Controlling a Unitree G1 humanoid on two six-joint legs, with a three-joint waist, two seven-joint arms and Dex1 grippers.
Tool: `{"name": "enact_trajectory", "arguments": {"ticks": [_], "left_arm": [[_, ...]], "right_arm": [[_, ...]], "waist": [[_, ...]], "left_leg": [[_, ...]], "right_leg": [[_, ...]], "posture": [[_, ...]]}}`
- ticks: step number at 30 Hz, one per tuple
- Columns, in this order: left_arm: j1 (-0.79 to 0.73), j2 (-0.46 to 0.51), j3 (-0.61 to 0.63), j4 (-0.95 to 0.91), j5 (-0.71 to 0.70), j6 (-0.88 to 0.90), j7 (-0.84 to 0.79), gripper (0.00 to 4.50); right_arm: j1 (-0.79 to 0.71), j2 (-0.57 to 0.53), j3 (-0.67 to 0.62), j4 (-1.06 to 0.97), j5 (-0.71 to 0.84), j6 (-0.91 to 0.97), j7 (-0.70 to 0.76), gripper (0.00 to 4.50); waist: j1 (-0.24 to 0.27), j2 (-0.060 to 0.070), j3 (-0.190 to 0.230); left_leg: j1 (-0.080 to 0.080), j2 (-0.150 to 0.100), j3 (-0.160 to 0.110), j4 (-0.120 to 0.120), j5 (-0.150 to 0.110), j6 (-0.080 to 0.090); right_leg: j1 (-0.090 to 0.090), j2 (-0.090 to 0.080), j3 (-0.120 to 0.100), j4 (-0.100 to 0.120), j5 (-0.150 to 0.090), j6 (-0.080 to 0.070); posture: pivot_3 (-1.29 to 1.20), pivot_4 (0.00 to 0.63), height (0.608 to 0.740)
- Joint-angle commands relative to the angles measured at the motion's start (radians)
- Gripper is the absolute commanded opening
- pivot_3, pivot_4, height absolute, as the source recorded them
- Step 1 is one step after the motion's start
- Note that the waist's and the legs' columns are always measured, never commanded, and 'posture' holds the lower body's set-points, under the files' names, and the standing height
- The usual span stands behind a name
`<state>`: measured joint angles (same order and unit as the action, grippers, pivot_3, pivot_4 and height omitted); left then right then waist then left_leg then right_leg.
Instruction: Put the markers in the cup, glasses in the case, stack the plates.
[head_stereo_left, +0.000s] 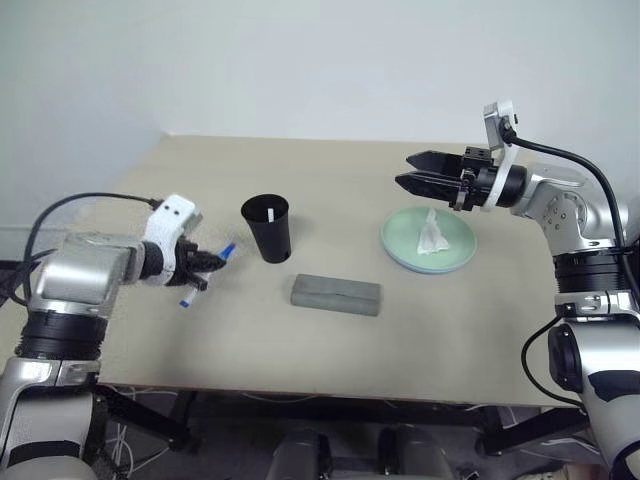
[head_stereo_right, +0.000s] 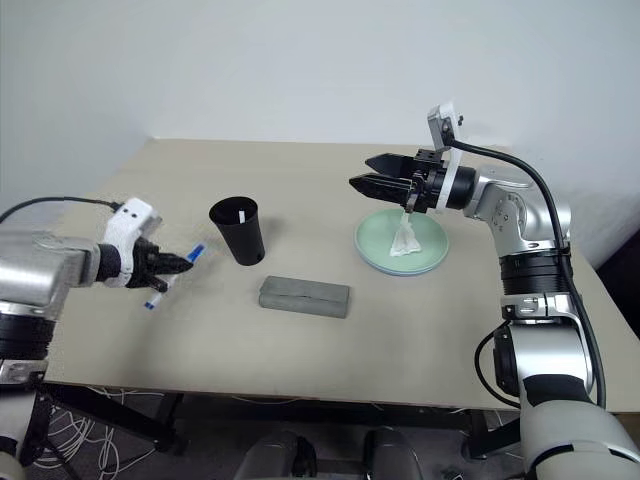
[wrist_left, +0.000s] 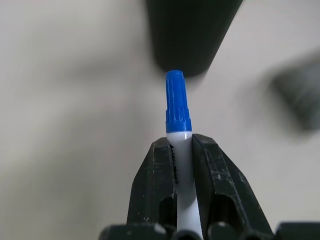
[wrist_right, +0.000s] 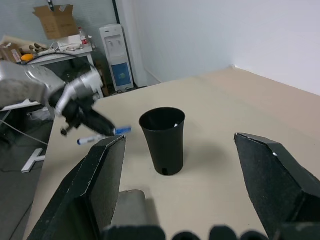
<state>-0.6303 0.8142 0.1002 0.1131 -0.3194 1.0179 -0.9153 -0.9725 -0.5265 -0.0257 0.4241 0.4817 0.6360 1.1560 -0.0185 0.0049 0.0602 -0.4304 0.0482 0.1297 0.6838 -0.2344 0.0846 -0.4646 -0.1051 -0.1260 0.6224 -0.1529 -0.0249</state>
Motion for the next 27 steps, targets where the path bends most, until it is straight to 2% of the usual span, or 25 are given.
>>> {"name": "enact_trajectory", "arguments": {"ticks": [1, 5, 14, 20, 27], "left_arm": [[-0.093, -0.102, 0.169, -0.043, -0.118, -0.096, 0.057, 0.09], [-0.161, -0.196, 0.221, 0.027, -0.127, -0.227, 0.145, 0.09], [-0.23, -0.338, 0.183, 0.331, 0.04, -0.717, 0.384, 0.09], [-0.287, -0.403, 0.158, 0.548, 0.059, -0.913, 0.374, 0.09], [-0.33, -0.455, 0.125, 0.693, 0.077, -1.007, 0.348, 0.09]], "right_arm": [[-0.045, -0.002, -0.012, 0.002, -0.004, -0.023, 0.007, 3.77], [-0.051, 0.004, -0.01, 0.009, -0.009, -0.029, 0.01, 3.77], [-0.038, 0.004, -0.017, -0.016, 0.0, -0.024, 0.006, 3.77], [-0.027, 0.006, -0.022, -0.035, 0.007, -0.02, 0.0, 3.77], [-0.021, 0.005, -0.026, -0.046, 0.008, -0.017, -0.001, 3.77]], "waist": [[0.0, 0.0, 0.0], [-0.004, 0.0, 0.0], [-0.004, 0.0, 0.0], [0.0, -0.001, -0.001], [-0.004, -0.001, 0.0]], "left_leg": [[0.0, 0.0, 0.0, 0.0, 0.0, 0.0], [0.001, 0.0, 0.0, 0.001, 0.0, 0.0], [0.002, -0.001, 0.001, 0.001, 0.002, -0.002], [0.001, -0.001, 0.001, 0.003, 0.001, 0.0], [0.001, -0.001, 0.001, 0.004, 0.0, 0.001]], "right_leg": [[0.001, 0.0, 0.0, 0.0, 0.0, 0.0], [0.002, 0.001, 0.0, 0.001, 0.001, 0.002], [0.003, 0.004, 0.0, 0.003, 0.002, 0.002], [0.003, 0.002, 0.0, 0.002, 0.002, 0.002], [0.003, 0.002, 0.0, 0.002, 0.002, 0.002]], "posture": [[0.0, 0.0, 0.727], [0.0, 0.0, 0.727], [0.0, 0.0, 0.727], [0.0, 0.0, 0.727], [0.0, 0.0, 0.727]]}}
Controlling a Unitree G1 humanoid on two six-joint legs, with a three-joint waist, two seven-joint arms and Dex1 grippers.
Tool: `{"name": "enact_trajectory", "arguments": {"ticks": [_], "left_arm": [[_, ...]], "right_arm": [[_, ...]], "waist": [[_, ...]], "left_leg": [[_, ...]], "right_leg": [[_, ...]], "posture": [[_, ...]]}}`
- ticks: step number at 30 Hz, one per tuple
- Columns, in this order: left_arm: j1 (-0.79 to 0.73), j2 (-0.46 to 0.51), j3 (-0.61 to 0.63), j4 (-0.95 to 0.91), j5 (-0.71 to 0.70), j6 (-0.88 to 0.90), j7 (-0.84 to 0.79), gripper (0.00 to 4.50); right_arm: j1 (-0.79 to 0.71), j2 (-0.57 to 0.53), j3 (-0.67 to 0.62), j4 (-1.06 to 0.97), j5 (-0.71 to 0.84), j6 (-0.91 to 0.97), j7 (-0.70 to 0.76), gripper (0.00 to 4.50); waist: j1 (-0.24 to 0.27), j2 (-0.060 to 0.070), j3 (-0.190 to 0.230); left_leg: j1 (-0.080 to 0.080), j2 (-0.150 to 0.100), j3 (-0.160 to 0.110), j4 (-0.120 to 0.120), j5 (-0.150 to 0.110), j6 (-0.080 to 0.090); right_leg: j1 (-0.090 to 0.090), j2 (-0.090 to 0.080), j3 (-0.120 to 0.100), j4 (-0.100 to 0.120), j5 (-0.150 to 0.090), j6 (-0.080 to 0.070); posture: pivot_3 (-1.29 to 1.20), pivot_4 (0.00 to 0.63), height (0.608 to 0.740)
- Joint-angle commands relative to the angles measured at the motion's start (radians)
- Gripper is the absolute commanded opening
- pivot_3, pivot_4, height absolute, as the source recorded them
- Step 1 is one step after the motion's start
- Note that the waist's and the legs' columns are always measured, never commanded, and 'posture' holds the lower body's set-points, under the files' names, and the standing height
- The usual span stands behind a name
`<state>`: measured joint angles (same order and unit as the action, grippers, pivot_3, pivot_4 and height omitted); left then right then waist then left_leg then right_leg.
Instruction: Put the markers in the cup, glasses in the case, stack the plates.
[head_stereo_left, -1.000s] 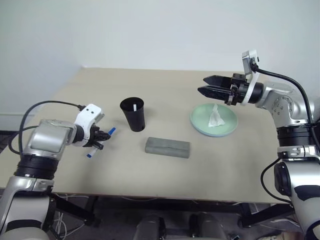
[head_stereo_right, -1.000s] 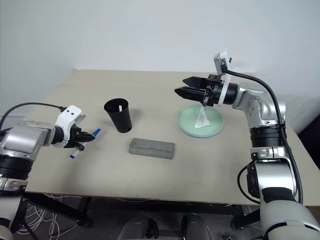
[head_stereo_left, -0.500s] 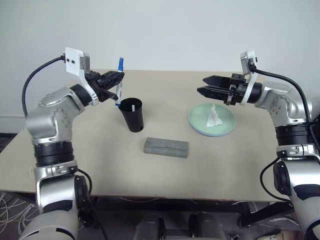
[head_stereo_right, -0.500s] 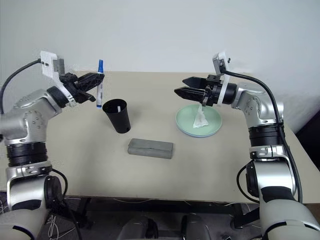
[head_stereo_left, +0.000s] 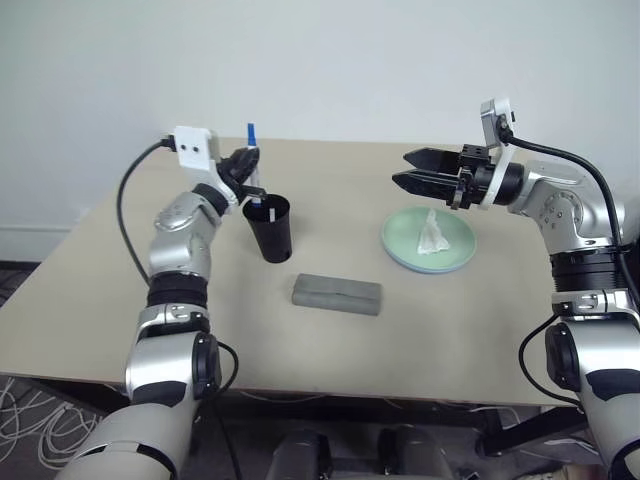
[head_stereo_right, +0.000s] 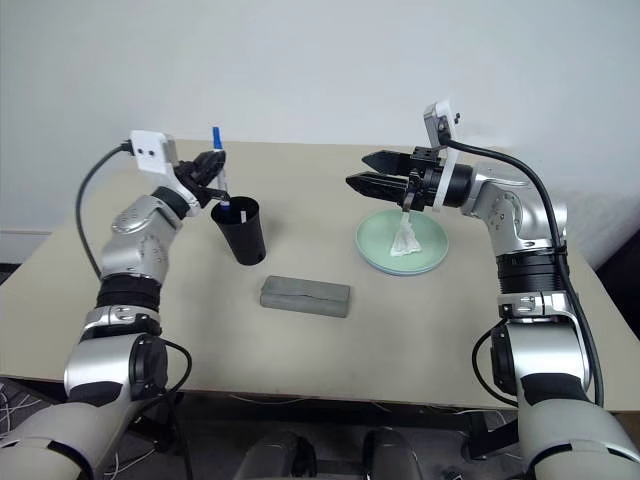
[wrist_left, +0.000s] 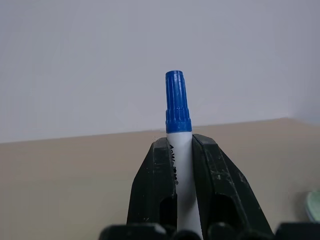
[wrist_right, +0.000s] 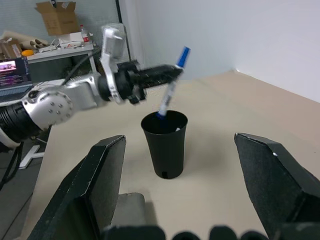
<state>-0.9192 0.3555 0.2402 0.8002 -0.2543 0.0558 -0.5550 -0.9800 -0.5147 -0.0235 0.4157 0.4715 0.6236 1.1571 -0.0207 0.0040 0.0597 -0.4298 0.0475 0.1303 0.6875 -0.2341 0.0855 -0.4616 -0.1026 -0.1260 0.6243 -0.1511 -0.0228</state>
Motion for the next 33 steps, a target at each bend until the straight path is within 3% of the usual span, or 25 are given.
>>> {"name": "enact_trajectory", "arguments": {"ticks": [1, 21, 33], "left_arm": [[-0.038, 0.002, -0.018, 0.013, 0.016, -0.053, -0.014, 0.09], [0.08, 0.009, -0.043, 0.013, 0.042, -0.107, -0.082, 0.09], [0.076, 0.015, -0.041, -0.04, 0.032, -0.08, -0.078, 4.14]], "right_arm": [[-0.012, -0.007, -0.028, -0.039, 0.018, -0.005, -0.003, 3.77], [-0.009, -0.002, -0.022, -0.029, 0.009, -0.012, -0.001, 3.77], [-0.021, -0.001, -0.019, -0.013, 0.004, -0.018, 0.004, 3.77]], "waist": [[-0.002, 0.0, 0.0], [-0.001, 0.0, 0.0], [-0.001, 0.0, 0.0]], "left_leg": [[0.0, 0.0, 0.0, 0.0, 0.0, 0.0], [0.0, 0.001, -0.001, 0.001, 0.0, 0.0], [0.0, 0.001, -0.001, 0.001, 0.0, 0.0]], "right_leg": [[0.0, 0.0, 0.0, 0.0, 0.0, 0.0], [0.0, 0.0, -0.001, 0.0, 0.0, 0.0], [0.0, 0.0, -0.001, 0.001, 0.0, 0.0]], "posture": [[0.0, 0.0, 0.727], [0.0, 0.0, 0.727], [0.0, 0.0, 0.727]]}}
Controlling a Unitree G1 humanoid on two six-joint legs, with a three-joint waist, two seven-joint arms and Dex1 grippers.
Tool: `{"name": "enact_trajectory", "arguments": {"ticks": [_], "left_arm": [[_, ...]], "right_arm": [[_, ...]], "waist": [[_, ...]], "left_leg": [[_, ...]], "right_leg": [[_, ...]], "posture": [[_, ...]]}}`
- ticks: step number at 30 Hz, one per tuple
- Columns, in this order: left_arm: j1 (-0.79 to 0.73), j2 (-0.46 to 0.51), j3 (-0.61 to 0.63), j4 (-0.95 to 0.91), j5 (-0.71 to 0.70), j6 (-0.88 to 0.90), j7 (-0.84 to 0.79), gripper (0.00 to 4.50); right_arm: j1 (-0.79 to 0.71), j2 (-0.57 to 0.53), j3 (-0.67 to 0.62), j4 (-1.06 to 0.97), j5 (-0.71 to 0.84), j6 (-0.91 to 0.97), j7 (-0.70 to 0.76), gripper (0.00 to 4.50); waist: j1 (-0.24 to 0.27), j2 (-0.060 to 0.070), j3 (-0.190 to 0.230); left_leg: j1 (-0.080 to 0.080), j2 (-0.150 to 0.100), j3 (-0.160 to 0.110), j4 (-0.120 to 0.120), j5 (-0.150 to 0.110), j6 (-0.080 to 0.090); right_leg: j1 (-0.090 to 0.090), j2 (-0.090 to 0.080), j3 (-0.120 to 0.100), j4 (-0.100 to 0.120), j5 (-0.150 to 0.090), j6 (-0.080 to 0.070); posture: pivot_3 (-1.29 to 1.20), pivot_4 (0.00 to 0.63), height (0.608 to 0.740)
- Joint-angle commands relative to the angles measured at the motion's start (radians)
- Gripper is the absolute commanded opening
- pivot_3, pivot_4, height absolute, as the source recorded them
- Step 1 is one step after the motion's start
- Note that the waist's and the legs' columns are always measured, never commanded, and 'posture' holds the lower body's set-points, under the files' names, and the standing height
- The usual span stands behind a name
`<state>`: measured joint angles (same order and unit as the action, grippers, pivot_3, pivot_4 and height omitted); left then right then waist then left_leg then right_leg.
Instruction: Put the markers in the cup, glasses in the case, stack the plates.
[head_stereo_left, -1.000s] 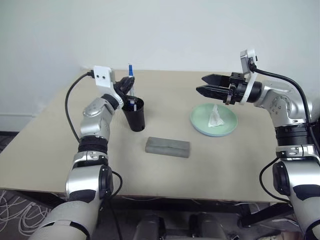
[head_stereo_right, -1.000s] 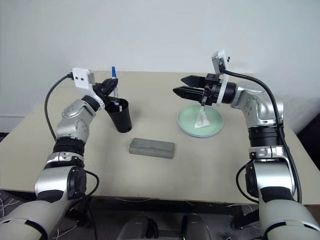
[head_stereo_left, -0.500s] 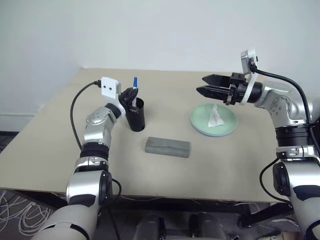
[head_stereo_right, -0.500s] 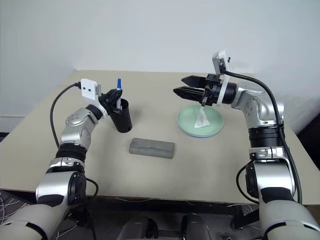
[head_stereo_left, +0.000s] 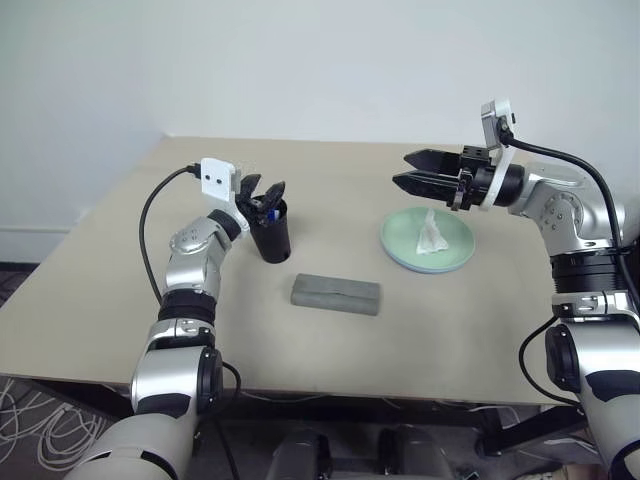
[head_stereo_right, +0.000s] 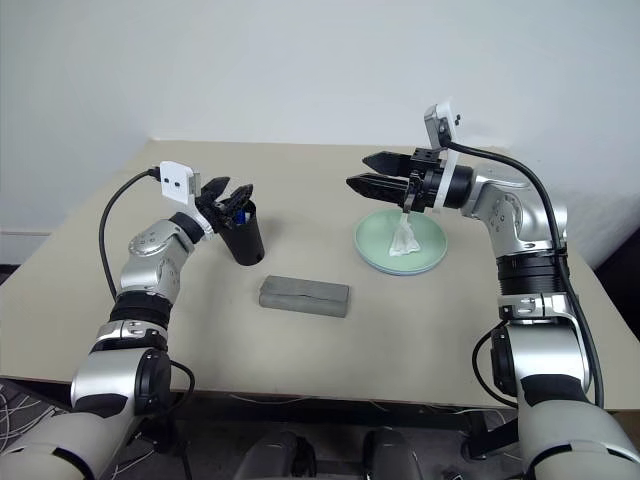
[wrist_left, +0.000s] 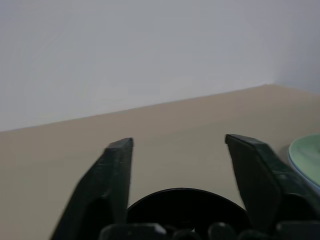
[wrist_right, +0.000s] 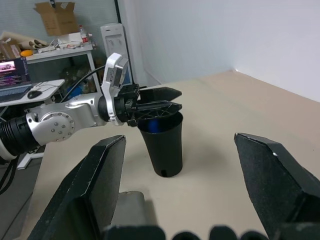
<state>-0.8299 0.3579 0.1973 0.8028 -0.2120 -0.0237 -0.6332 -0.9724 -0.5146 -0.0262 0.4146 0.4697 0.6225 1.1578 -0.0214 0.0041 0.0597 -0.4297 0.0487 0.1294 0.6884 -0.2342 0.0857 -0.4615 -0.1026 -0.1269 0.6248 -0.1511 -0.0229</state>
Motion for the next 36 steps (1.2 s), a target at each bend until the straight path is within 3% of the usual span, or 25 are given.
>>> {"name": "enact_trajectory", "arguments": {"ticks": [1, 12, 20, 30, 36], "left_arm": [[-0.016, 0.015, 0.002, -0.045, -0.006, -0.004, 0.005, 4.49], [-0.025, 0.033, 0.02, -0.146, -0.055, 0.065, -0.038, 4.49], [0.05, 0.068, 0.027, -0.409, -0.128, 0.215, -0.058, 4.49], [0.474, 0.372, 0.232, -0.897, -0.391, 0.576, -0.199, 4.49], [0.638, 0.41, 0.366, -1.06, -0.48, 0.659, -0.157, 4.49]], "right_arm": [[-0.029, -0.001, -0.016, -0.011, 0.006, -0.018, 0.004, 3.77], [-0.028, 0.003, -0.015, -0.012, 0.006, -0.017, 0.002, 3.77], [-0.023, 0.004, -0.01, -0.02, 0.007, -0.002, 0.004, 3.77], [0.005, 0.008, 0.021, -0.05, 0.016, 0.047, 0.022, 3.77], [0.007, 0.055, 0.055, -0.063, 0.016, 0.071, 0.03, 3.77]], "waist": [[0.0, 0.0, 0.0], [0.0, 0.0, 0.0], [-0.001, 0.0, 0.0], [-0.027, 0.001, 0.0], [-0.015, 0.001, 0.001]], "left_leg": [[0.0, 0.0, 0.0, 0.0, 0.0, 0.0], [0.0, 0.0, 0.0, 0.0, 0.0, 0.0], [0.0, 0.0, 0.0, 0.0, 0.0, 0.0], [0.001, 0.001, 0.001, -0.005, 0.0, -0.001], [0.001, 0.001, 0.001, -0.004, 0.0, -0.001]], "right_leg": [[0.0, 0.0, 0.0, 0.0, 0.0, 0.0], [0.0, 0.0, 0.0, 0.0, 0.0, 0.0], [0.0, 0.0, 0.0, 0.0, 0.0, 0.0], [-0.002, 0.001, 0.0, 0.0, 0.0, 0.0], [-0.001, -0.001, 0.001, -0.003, -0.001, -0.002]], "posture": [[0.0, 0.0, 0.727], [0.0, 0.0, 0.727], [0.0, 0.0, 0.727], [0.0, 0.0, 0.727], [0.0, 0.0, 0.727]]}}
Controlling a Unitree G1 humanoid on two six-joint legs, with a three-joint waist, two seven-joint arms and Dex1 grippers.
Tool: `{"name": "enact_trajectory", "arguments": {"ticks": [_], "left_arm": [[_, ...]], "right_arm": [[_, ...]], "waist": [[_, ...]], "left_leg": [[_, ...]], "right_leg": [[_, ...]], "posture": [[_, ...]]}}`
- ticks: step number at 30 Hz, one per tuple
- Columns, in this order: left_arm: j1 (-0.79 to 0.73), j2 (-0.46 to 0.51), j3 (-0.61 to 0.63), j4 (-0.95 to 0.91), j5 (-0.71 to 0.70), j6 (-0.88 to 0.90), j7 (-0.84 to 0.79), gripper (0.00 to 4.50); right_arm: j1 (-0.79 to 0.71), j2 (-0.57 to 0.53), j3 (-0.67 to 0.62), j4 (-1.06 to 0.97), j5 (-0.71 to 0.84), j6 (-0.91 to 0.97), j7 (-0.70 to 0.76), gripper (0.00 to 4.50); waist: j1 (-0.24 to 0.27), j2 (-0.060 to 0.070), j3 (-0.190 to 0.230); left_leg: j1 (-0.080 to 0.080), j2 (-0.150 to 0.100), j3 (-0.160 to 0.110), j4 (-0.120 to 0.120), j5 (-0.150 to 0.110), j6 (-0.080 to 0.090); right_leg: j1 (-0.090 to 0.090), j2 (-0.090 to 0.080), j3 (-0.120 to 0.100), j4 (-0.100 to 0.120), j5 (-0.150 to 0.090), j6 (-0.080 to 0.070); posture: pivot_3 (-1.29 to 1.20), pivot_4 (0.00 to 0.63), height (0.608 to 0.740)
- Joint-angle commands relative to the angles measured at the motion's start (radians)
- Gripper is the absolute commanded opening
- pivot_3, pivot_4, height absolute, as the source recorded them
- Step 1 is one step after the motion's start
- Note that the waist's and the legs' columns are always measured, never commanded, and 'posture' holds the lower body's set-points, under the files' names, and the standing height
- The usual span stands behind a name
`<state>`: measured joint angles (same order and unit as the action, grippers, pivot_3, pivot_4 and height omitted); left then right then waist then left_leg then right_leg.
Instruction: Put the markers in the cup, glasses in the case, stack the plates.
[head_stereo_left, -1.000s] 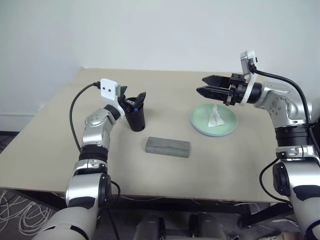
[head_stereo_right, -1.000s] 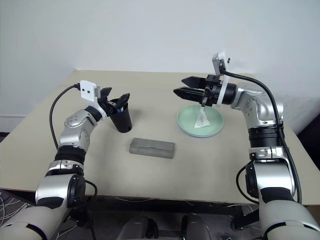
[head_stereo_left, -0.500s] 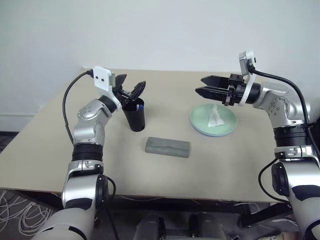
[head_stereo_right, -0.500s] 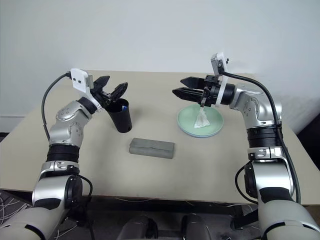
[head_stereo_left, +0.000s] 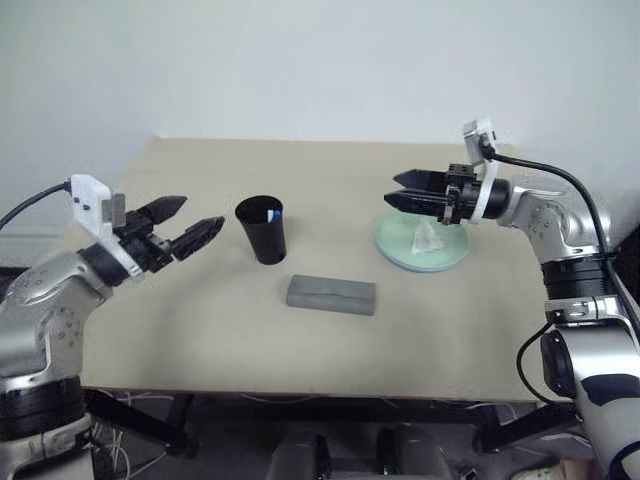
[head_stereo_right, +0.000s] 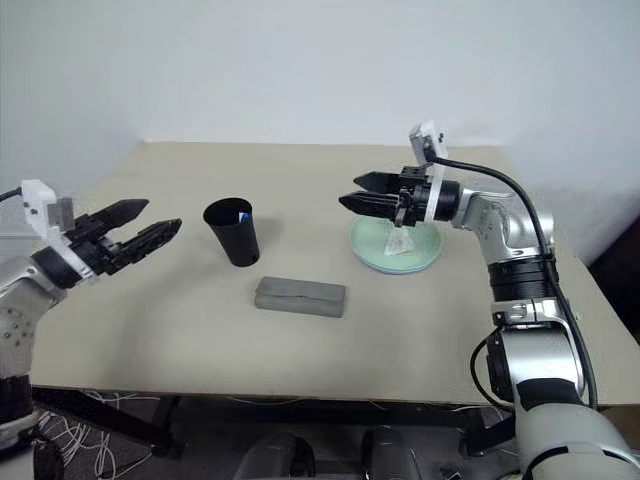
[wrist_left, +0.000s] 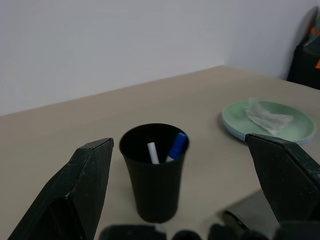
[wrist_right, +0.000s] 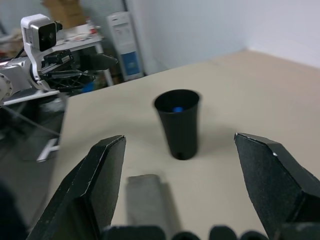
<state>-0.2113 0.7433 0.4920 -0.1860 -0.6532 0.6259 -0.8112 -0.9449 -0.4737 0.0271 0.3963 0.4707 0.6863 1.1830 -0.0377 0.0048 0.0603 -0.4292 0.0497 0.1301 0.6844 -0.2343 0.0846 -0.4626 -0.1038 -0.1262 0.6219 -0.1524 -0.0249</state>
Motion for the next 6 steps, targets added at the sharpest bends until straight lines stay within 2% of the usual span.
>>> {"name": "enact_trajectory", "arguments": {"ticks": [1, 6], "left_arm": [[0.042, 0.021, 0.083, -0.087, -0.044, 0.016, 0.032, 4.49], [0.174, -0.032, 0.12, -0.198, -0.09, 0.042, 0.089, 4.49]], "right_arm": [[-0.016, 0.022, 0.009, -0.052, 0.018, 0.016, 0.005, 3.77], [0.005, 0.046, 0.033, -0.077, 0.017, 0.038, 0.007, 3.77]], "waist": [[0.002, 0.0, 0.0], [0.005, 0.001, 0.0]], "left_leg": [[0.0, 0.0, 0.0, 0.0, 0.0, 0.0], [0.0, 0.0, 0.0, -0.003, 0.0, 0.0]], "right_leg": [[0.0, 0.0, 0.0, 0.0, 0.0, 0.0], [-0.001, 0.0, 0.001, 0.0, 0.0, 0.0]], "posture": [[0.0, 0.0, 0.727], [0.0, 0.0, 0.727]]}}
